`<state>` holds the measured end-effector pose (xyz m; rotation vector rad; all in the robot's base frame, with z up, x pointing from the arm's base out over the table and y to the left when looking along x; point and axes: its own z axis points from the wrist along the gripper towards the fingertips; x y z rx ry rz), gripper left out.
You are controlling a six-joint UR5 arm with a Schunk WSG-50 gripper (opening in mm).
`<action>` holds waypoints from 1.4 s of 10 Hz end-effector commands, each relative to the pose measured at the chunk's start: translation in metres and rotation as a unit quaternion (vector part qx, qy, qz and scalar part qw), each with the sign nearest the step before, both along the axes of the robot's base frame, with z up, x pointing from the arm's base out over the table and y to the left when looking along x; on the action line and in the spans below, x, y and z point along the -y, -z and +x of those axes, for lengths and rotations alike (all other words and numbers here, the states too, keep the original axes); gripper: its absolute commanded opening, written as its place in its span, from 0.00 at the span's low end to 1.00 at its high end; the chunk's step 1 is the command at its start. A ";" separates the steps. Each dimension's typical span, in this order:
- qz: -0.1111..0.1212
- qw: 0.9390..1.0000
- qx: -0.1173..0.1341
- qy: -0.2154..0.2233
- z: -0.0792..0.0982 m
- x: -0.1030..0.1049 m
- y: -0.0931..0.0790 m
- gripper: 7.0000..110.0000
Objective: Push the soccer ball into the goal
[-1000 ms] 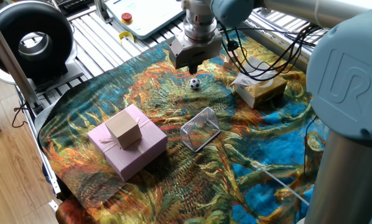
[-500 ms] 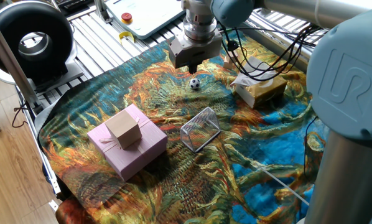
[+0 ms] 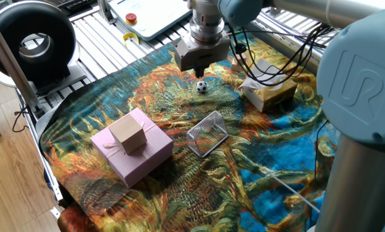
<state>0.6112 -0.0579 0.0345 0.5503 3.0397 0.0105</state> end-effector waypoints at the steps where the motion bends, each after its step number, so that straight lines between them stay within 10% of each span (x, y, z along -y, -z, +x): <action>1: -0.003 0.998 -0.005 0.062 -0.003 0.004 -0.001 0.00; 14: -0.031 0.999 0.009 -0.026 -0.025 0.061 0.015 0.00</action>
